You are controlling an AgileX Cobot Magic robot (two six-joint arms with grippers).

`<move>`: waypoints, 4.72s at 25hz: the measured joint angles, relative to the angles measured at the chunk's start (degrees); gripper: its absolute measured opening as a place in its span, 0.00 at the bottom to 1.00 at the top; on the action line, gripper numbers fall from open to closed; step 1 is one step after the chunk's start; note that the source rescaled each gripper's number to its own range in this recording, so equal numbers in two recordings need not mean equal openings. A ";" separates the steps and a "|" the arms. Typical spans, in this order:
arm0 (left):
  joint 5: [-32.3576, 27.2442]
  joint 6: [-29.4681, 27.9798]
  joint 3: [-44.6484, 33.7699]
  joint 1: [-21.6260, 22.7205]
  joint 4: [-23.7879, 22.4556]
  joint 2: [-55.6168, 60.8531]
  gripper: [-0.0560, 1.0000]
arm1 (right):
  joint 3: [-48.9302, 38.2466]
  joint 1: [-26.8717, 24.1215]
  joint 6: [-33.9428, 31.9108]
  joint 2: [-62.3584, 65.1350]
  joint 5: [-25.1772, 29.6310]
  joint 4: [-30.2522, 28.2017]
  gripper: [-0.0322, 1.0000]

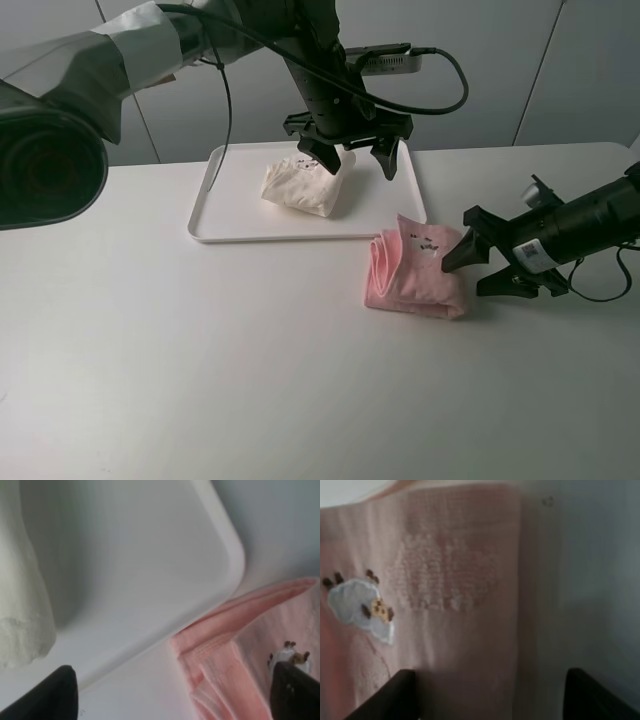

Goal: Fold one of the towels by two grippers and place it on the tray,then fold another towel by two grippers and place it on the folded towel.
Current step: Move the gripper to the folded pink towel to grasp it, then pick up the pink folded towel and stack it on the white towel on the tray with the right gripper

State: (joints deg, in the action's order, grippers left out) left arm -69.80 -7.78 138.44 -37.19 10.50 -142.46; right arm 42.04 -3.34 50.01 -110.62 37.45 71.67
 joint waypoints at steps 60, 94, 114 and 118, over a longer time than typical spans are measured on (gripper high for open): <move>-0.17 13.80 -1.23 18.63 19.51 11.93 0.99 | 62.22 22.19 -16.48 -24.45 26.74 4.83 0.13; 0.00 14.16 -1.23 18.82 21.01 12.07 0.99 | 67.30 22.19 -33.16 -27.14 7.93 -17.73 0.13; 0.00 16.15 -1.23 18.82 21.01 12.07 0.99 | 67.30 22.19 -43.73 -24.75 14.34 -47.56 1.00; 0.00 16.91 -1.23 18.82 19.06 12.07 0.99 | 67.30 22.19 -45.37 -20.55 18.34 -62.70 1.00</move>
State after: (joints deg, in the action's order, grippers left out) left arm -69.80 9.13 137.21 -18.37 29.56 -130.39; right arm 109.34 18.85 4.64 -131.17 55.79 8.97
